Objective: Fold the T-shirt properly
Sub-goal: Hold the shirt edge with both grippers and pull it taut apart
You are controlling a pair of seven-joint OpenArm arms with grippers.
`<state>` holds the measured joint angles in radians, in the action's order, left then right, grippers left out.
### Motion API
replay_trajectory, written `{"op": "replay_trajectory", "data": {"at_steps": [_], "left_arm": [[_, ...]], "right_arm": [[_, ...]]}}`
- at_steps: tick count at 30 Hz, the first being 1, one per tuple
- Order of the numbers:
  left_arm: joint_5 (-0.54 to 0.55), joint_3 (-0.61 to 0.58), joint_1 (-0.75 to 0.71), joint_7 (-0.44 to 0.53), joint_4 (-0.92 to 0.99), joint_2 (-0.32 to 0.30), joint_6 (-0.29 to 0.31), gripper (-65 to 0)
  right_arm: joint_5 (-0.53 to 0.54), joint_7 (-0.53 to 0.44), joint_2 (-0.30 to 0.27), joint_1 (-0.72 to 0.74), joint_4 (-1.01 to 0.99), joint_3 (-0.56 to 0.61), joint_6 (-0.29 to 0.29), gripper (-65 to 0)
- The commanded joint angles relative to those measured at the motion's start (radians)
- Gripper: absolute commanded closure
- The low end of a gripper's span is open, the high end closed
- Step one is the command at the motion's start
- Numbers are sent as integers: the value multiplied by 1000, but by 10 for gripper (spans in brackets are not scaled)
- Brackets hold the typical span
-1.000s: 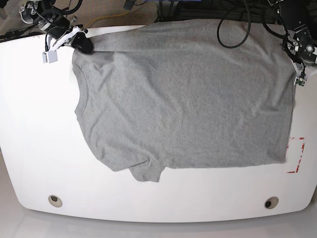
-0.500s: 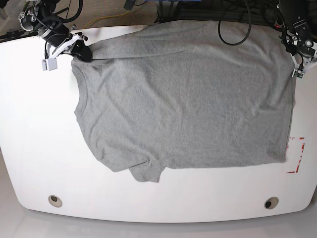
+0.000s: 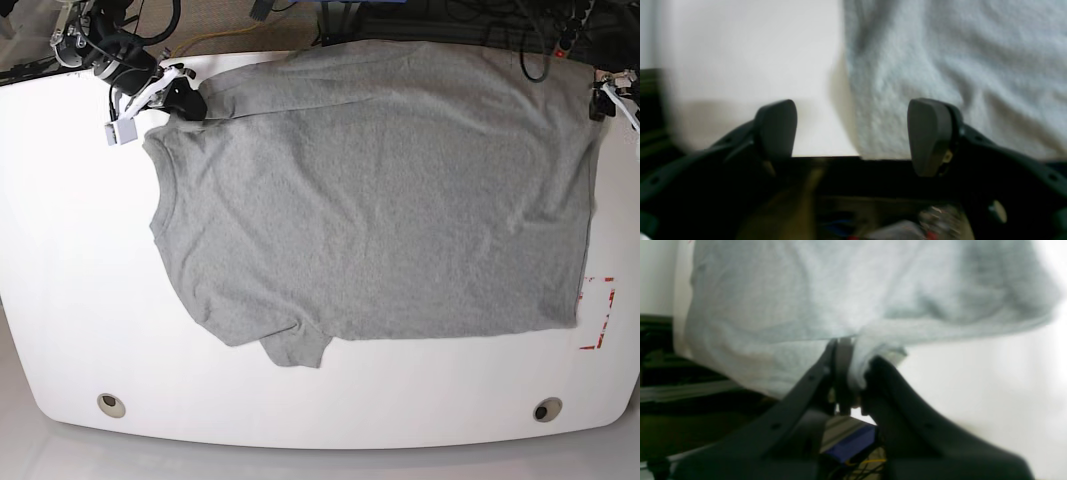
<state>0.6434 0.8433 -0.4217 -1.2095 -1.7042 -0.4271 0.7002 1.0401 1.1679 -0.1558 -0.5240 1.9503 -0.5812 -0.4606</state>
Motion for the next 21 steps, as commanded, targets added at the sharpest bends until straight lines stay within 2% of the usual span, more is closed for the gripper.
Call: {"op": "replay_trajectory", "data": {"at_steps": [1, 3, 7, 10, 14, 21], "left_arm": [[63, 3, -13, 12, 63, -55, -2, -487], [103, 3, -16, 12, 142, -86, -2, -489], [114, 3, -21, 13, 223, -112, -2, -490], [112, 0, -22, 15, 260, -114, -2, -490], [112, -74, -16, 18, 316, -114, -2, -490], [112, -140, -16, 20, 316, -109, -2, -490]], "right_arm": [[18, -15, -14, -3, 16, -9, -4, 0], [18, -15, -14, -5, 16, -9, -4, 0], [18, -15, -14, -5, 16, -9, -4, 0], [18, -13, -14, -6, 16, -9, -4, 0], [18, -13, -14, -6, 16, -9, -4, 0], [18, -13, -14, -17, 16, -9, -4, 0]]}}
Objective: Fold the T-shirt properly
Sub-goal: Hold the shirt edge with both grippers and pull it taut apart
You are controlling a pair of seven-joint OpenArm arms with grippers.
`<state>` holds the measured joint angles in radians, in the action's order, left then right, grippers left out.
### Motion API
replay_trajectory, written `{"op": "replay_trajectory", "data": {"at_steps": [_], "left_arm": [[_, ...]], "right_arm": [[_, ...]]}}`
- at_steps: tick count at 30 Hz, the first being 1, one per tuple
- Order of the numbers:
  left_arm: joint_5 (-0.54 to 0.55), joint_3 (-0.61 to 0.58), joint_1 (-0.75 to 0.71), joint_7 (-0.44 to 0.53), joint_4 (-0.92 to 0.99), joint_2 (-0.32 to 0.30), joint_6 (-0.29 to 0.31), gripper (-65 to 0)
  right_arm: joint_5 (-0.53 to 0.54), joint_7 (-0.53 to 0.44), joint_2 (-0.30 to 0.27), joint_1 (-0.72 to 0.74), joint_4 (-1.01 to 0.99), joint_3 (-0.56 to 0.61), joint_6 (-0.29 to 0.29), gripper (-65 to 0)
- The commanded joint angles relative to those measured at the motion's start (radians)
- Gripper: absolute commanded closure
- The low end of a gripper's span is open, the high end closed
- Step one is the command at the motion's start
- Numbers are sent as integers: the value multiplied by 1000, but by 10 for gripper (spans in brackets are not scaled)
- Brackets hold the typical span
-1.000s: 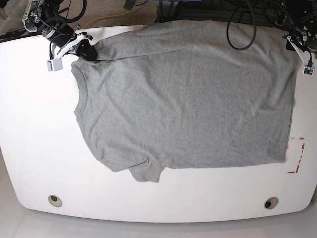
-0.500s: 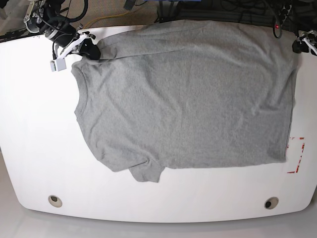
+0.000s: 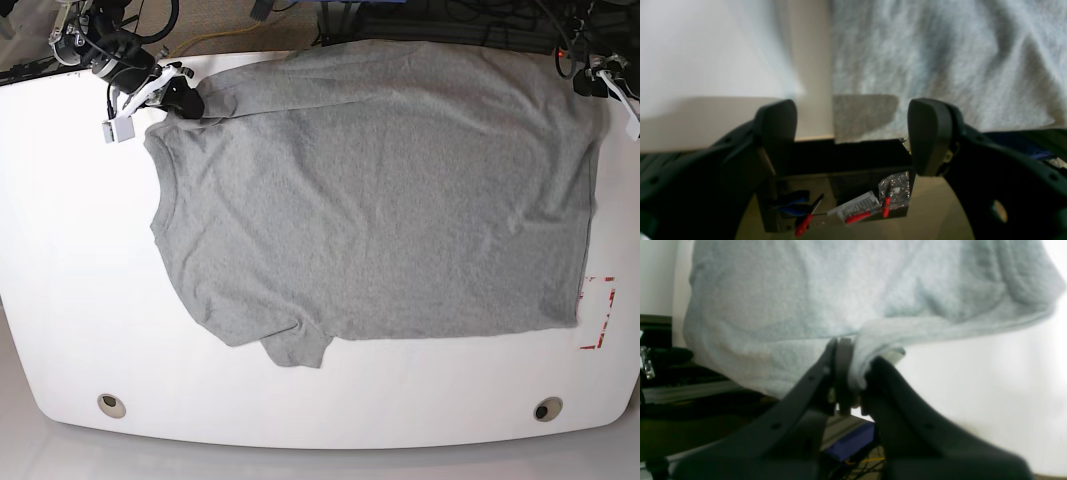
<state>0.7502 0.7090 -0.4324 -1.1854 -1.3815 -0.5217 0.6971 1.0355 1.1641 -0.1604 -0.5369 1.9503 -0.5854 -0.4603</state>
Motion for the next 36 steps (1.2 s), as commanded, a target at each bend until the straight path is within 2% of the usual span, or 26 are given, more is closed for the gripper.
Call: {"op": "replay_trajectory", "data": {"at_steps": [1, 5, 7, 11, 13, 15, 22, 25, 28, 31, 36], "left_arm": [[5, -16, -6, -4, -6, -15, 1, -487], [12, -67, -12, -8, -6, -13, 1, -483], [12, -82, -26, -8, -6, -13, 1, -446], [12, -87, -42, -8, -8, -13, 1, -268], [12, -87, -42, -8, -8, -13, 1, -147], [13, -88, -42, -8, -8, -13, 1, -85], [25, -79, -50, -11, -108, -12, 1, -67], [25, -65, -78, -12, -175, -12, 1, -33], [25, -24, -96, -24, -255, -10, 1, -3], [27, 13, -99, -86, -345, 4, 1, -1], [25, 126, -101, -118, -488, 39, 1, 0]], "right_arm": [[22, -9, -9, -4, 16, -6, -4, 0], [22, -9, -9, -7, 18, -6, -4, 0], [22, -9, -9, -5, 18, -6, -4, 0], [22, -9, -9, -5, 18, -6, -4, 0], [22, -9, -9, -5, 18, -6, -4, 0], [22, -9, -9, -5, 18, -6, -4, 0], [22, -11, -8, -4, 18, -6, -4, 0], [24, -11, -8, -4, 18, -6, -4, 0], [35, -11, -3, -9, 21, -9, -4, 0], [72, -14, -3, -15, 24, -32, -4, 0], [91, -13, -3, -42, 22, -57, -4, 0]]}}
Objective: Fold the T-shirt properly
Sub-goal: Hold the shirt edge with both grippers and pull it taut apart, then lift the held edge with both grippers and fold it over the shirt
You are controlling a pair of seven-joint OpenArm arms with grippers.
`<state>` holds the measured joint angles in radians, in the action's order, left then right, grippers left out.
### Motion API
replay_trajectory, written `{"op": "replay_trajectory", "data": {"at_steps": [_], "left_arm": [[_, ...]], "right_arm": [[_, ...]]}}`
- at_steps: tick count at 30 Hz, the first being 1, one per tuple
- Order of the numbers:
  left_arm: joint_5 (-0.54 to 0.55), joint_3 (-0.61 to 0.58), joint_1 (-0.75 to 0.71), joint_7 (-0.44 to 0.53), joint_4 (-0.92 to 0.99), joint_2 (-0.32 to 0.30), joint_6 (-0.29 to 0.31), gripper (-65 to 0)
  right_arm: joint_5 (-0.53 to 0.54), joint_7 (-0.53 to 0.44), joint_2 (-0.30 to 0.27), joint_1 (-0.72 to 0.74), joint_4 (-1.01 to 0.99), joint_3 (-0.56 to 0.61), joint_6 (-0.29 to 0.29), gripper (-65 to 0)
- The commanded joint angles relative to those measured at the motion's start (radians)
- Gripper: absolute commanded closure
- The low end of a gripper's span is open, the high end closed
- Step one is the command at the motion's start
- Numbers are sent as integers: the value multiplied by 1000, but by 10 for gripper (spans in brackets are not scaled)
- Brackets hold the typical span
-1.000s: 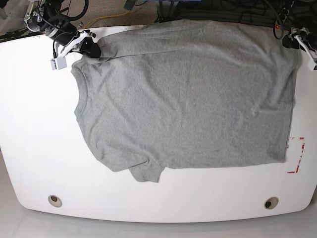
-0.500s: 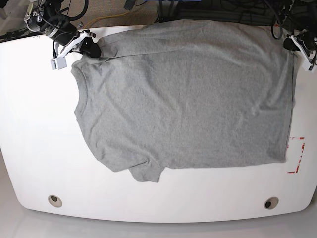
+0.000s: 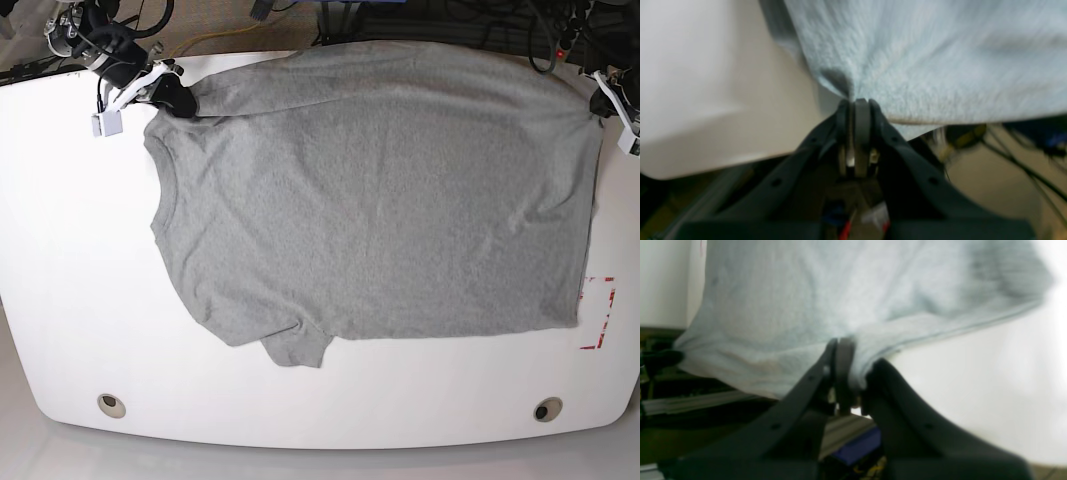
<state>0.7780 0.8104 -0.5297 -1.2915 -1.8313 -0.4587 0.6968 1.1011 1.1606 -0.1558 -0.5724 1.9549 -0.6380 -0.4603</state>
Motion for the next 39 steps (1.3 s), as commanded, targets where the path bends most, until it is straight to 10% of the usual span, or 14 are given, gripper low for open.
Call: {"op": "replay_trajectory", "data": {"at_steps": [1, 18, 39], "left_arm": [[-2, 34, 0, -26, -54, -24, 1, 0], [-9, 43, 194, -61, -63, -4, 1, 0], [-10, -92, 615, -58, 388, -45, 1, 0]], "right_arm": [[26, -8, -8, -7, 18, -7, -4, 0], [14, -8, -11, 125, 10, -32, -76, 0], [12, -12, -97, 475, -423, 5, -76, 0]]}}
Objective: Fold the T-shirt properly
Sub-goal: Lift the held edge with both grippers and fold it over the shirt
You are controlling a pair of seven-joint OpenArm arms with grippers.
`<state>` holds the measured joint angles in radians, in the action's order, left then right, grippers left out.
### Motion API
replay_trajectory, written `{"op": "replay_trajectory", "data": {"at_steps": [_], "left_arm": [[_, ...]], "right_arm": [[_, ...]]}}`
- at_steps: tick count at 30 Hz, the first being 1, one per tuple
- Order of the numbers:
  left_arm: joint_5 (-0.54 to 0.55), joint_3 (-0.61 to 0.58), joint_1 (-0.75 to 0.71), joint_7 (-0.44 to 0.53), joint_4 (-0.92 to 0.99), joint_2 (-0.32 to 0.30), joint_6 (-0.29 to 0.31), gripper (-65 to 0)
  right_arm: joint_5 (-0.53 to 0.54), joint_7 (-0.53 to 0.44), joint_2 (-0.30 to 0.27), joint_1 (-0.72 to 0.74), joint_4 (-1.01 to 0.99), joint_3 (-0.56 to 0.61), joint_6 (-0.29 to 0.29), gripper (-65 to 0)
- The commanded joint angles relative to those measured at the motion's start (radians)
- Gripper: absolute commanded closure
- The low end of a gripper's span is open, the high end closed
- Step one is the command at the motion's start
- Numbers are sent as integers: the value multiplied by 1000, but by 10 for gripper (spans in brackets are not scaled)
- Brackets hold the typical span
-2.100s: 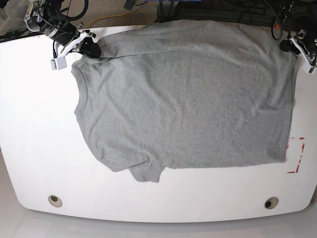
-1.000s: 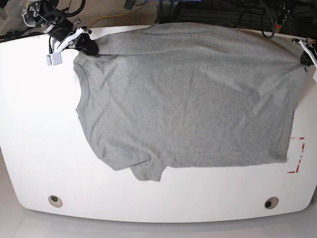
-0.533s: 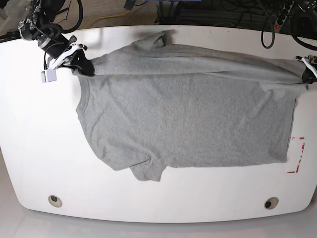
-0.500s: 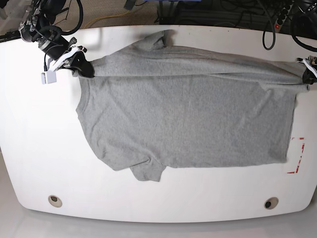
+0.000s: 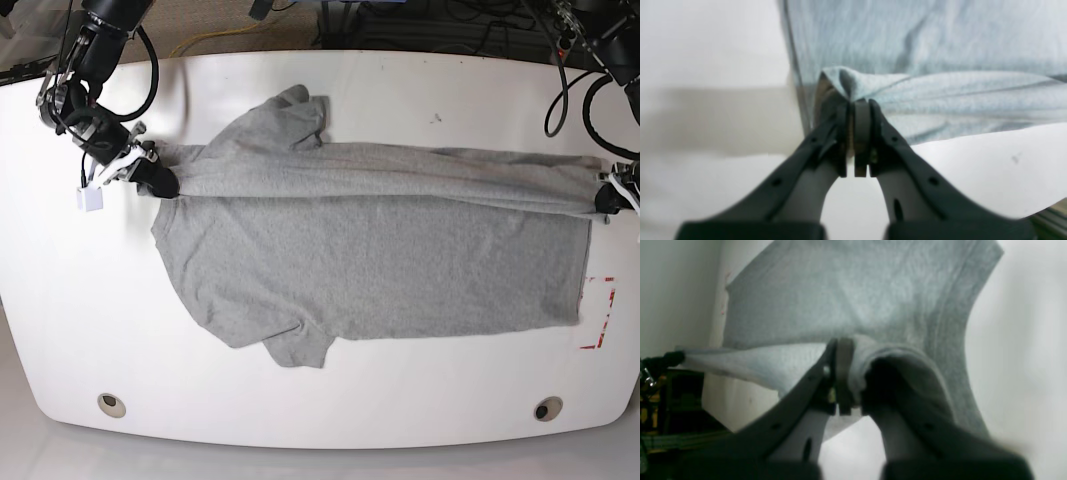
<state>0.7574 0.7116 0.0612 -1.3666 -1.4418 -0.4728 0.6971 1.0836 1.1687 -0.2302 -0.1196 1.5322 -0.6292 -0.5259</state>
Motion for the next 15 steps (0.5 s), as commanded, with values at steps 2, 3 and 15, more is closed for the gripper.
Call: {"op": "replay_trajectory", "data": {"at_steps": [2, 3, 15], "left_arm": [[11, 3, 58, 17, 40, -31, 1, 0], [9, -5, 67, 17, 55, -31, 1, 0], [-181, -148, 164, 138, 191, -34, 1, -108]], "right_arm": [[30, -20, -30, 57, -37, -1, -10, 0], [30, -20, -31, 67, -51, -1, -10, 0], [-201, -22, -22, 226, -157, -2, -10, -182]]}}
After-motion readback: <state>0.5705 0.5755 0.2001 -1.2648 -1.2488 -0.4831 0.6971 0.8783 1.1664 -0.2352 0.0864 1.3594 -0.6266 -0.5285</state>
